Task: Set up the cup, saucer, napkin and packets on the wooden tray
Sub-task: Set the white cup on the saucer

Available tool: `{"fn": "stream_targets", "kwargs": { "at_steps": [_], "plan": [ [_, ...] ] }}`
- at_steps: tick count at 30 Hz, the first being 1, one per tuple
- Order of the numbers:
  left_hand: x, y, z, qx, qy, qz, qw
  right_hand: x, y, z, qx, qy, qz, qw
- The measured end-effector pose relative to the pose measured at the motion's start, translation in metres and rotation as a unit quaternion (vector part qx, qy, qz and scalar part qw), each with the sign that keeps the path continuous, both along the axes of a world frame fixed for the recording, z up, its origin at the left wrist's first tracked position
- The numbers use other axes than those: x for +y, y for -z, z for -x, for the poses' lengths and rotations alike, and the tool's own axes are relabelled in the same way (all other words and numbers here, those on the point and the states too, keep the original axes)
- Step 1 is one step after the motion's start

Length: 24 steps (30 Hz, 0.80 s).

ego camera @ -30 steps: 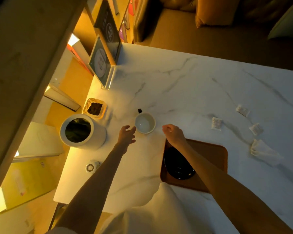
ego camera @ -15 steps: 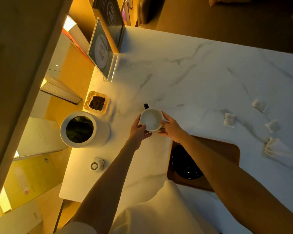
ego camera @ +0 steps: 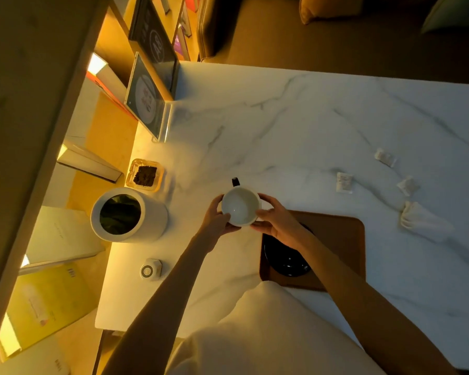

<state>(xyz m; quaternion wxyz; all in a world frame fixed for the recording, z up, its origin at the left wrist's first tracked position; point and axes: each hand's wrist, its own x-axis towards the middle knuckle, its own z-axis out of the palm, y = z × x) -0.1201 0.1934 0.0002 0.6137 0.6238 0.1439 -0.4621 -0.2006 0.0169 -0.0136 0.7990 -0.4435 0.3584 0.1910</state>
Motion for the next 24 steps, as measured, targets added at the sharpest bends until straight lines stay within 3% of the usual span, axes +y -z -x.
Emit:
{"fn": "stream_targets", "kwargs": {
  "at_steps": [5,13,24],
  "plan": [
    [-0.008,-0.009,0.059,0.029,0.076,0.008,0.997,-0.006,-0.011,0.073,0.031,0.040,-0.003,0.999],
    [-0.039,-0.017,0.144,0.020,0.115,-0.011,0.993,-0.012,-0.006,0.170,0.060,0.078,0.039,0.994],
    [-0.073,0.013,0.163,-0.029,0.141,-0.072,0.987,-0.036,0.007,0.180,0.091,0.095,0.033,0.991]
  ]
}}
